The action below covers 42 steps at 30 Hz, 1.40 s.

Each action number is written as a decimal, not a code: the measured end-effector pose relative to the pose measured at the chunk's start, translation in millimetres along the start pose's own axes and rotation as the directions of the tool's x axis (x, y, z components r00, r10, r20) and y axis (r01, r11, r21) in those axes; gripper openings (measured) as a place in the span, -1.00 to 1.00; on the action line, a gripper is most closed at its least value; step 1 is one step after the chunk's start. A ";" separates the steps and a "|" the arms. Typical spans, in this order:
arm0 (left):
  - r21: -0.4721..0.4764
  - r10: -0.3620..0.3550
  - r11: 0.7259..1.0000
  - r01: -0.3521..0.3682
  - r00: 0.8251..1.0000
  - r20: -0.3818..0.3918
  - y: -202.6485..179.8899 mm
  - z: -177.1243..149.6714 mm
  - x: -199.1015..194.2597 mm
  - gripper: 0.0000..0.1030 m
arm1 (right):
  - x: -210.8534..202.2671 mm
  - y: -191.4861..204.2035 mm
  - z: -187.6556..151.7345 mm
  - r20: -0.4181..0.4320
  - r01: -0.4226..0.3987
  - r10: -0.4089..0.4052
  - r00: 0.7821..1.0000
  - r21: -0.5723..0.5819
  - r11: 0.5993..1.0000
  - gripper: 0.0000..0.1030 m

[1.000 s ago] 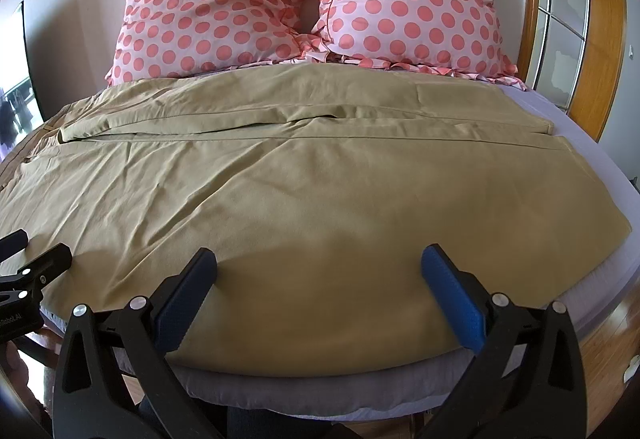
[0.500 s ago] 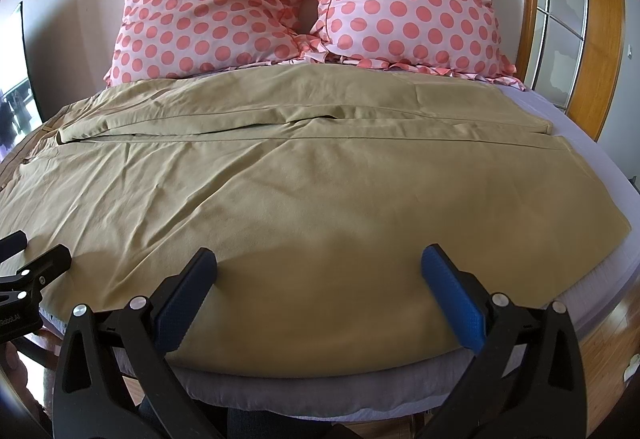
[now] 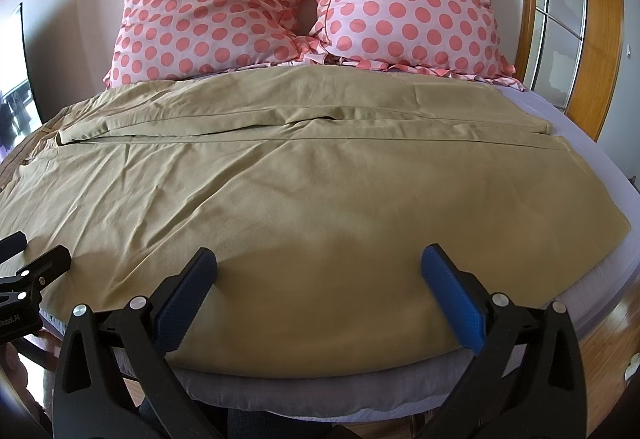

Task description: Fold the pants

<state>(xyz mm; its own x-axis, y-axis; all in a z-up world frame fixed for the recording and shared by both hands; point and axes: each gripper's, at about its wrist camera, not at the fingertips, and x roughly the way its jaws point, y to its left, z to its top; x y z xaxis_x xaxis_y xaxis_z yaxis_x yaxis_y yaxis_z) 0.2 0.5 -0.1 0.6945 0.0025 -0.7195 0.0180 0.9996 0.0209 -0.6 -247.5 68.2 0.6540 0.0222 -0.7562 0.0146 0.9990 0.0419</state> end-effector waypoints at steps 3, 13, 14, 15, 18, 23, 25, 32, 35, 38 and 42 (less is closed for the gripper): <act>0.000 0.000 1.000 0.000 1.000 0.001 -1.0 0.4 0.8 0.97 | -0.1 -0.1 0.1 0.001 0.000 0.000 1.000 0.000 1.000 0.97; 0.000 0.000 1.000 0.000 1.000 0.001 -1.0 0.6 0.7 0.97 | -0.7 -0.6 0.4 0.002 0.000 0.000 1.000 0.000 1.000 0.97; 0.000 0.000 1.000 0.000 1.000 0.001 -1.1 0.7 0.7 0.97 | -0.9 -0.6 0.4 0.002 0.000 0.000 1.000 0.000 1.000 0.97; 0.000 0.000 1.000 0.000 1.000 0.001 -1.0 0.6 0.6 0.97 | -0.9 -0.7 0.4 0.002 0.000 0.000 1.000 0.000 1.000 0.97; 0.000 0.000 1.000 0.000 1.000 0.001 -1.1 0.7 0.7 0.97 | -1.2 -0.8 0.6 0.003 0.000 0.000 1.000 0.000 1.000 0.97; 0.000 0.000 1.000 0.000 1.000 0.002 -1.1 0.6 0.5 0.97 | -0.7 1.5 -0.9 0.004 0.000 0.000 1.000 0.000 1.000 0.97; 0.001 0.001 1.000 -0.001 1.000 0.004 -1.5 0.0 1.8 0.97 | -0.3 4.1 -3.0 0.005 0.000 0.000 1.000 0.000 1.000 0.97; 0.000 0.001 1.000 -0.001 1.000 0.004 -1.6 0.5 2.3 0.97 | -0.3 1.1 -1.0 0.005 0.000 0.000 1.000 0.000 1.000 0.97; 0.000 0.000 1.000 0.000 1.000 0.004 -1.6 0.5 2.2 0.97 | 1.8 2.8 -2.2 0.007 0.000 0.000 1.000 -0.001 1.000 0.97; 0.004 -0.001 1.000 0.001 1.000 0.003 -1.5 0.5 2.0 0.97 | -0.7 -2.6 -2.2 0.023 -0.011 0.011 1.000 -0.009 1.000 0.97; 0.021 -0.023 1.000 0.023 0.999 -0.030 0.6 9.3 -1.1 0.97 | -8.2 -30.2 30.2 0.010 -0.044 0.044 0.999 0.035 0.998 0.97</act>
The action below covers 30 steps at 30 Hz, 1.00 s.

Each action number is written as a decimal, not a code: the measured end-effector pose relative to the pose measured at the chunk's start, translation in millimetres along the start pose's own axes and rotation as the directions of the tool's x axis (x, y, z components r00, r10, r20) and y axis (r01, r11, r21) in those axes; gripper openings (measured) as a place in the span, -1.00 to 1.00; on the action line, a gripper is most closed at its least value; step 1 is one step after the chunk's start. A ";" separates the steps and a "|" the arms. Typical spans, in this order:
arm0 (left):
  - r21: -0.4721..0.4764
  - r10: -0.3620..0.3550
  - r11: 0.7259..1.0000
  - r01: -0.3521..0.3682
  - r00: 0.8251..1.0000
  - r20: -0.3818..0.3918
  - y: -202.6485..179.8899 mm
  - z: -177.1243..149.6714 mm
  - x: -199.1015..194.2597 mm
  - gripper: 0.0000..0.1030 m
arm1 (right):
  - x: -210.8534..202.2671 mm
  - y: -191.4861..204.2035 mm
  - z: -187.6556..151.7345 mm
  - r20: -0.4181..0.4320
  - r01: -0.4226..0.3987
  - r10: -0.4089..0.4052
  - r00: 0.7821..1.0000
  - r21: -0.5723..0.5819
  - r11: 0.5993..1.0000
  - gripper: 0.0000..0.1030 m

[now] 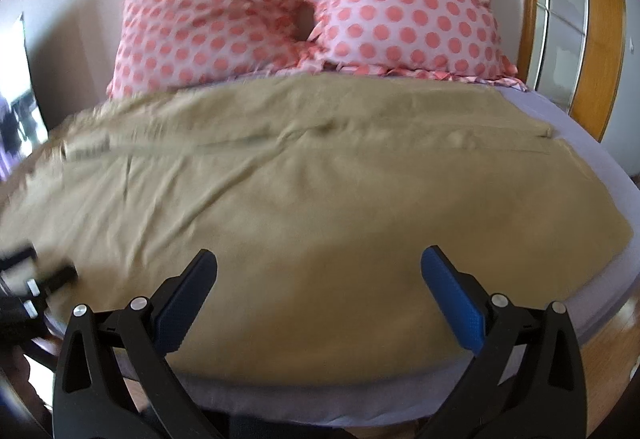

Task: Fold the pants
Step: 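Reach the right gripper to the pants hem and close on it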

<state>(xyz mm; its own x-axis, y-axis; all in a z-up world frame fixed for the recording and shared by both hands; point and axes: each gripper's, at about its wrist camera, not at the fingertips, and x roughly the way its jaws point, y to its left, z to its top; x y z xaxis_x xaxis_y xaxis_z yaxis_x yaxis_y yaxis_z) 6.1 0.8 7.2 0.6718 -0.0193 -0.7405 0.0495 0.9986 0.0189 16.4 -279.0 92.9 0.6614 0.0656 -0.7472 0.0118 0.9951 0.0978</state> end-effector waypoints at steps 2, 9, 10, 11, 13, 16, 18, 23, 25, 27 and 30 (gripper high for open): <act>0.004 -0.007 1.000 0.007 1.000 0.024 3.1 9.0 -4.6 0.97 | -2.1 -15.5 36.9 0.016 0.034 -0.035 0.999 0.044 0.998 0.97; -0.013 -0.083 0.996 0.085 0.989 0.123 12.2 40.0 -15.4 0.97 | 96.9 -112.8 179.0 -0.129 0.262 -0.232 0.964 0.320 0.911 0.77; -0.014 -0.102 0.994 0.104 0.987 0.125 13.3 42.1 -14.2 0.97 | 129.0 -131.5 194.9 -0.188 0.293 -0.237 0.953 0.375 0.880 0.54; -0.017 -0.123 0.992 0.126 0.984 0.127 15.5 45.7 -12.3 0.97 | 150.2 -143.6 202.8 -0.228 0.313 -0.236 0.945 0.413 0.855 0.40; -0.019 -0.145 0.989 0.149 0.980 0.136 18.0 50.3 -10.8 0.97 | 195.2 -169.3 214.1 -0.307 0.367 -0.237 0.922 0.496 0.787 0.29; -0.017 -0.147 0.988 0.151 0.977 0.152 22.1 59.9 -7.7 0.97 | 244.2 -187.9 231.2 -0.372 0.477 -0.316 0.873 0.508 0.718 0.17; -0.013 -0.139 0.990 0.143 0.977 0.163 24.8 64.3 -4.8 0.97 | 264.3 -190.2 239.7 -0.385 0.530 -0.375 0.843 0.477 0.701 0.17; -0.022 -0.137 0.990 0.143 0.978 0.158 27.2 73.9 7.1 0.97 | 287.5 -188.7 233.0 -0.365 0.577 -0.452 0.814 0.416 0.703 -0.08; -0.039 -0.129 0.990 0.137 0.979 0.155 30.3 77.5 9.4 0.97 | 277.5 -197.4 221.4 -0.311 0.534 -0.434 0.846 0.475 0.700 -0.56; -0.077 -0.116 0.989 0.129 0.981 0.158 38.2 82.5 9.8 0.97 | 266.0 -216.5 207.2 -0.243 0.442 -0.372 0.896 0.575 0.688 -0.85; -0.136 -0.082 0.985 0.106 0.982 0.172 53.6 85.9 4.6 0.96 | 262.8 -236.9 195.9 -0.168 0.283 -0.233 0.958 0.690 0.666 -0.93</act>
<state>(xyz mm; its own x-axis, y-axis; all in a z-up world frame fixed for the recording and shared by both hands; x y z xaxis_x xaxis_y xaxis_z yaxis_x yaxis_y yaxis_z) 75.4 50.0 62.6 0.7826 -0.1094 -0.6128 0.0197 0.9883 -0.1513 334.3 -511.9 2.1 0.5044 -0.1569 -0.8491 0.7129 0.6306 0.3069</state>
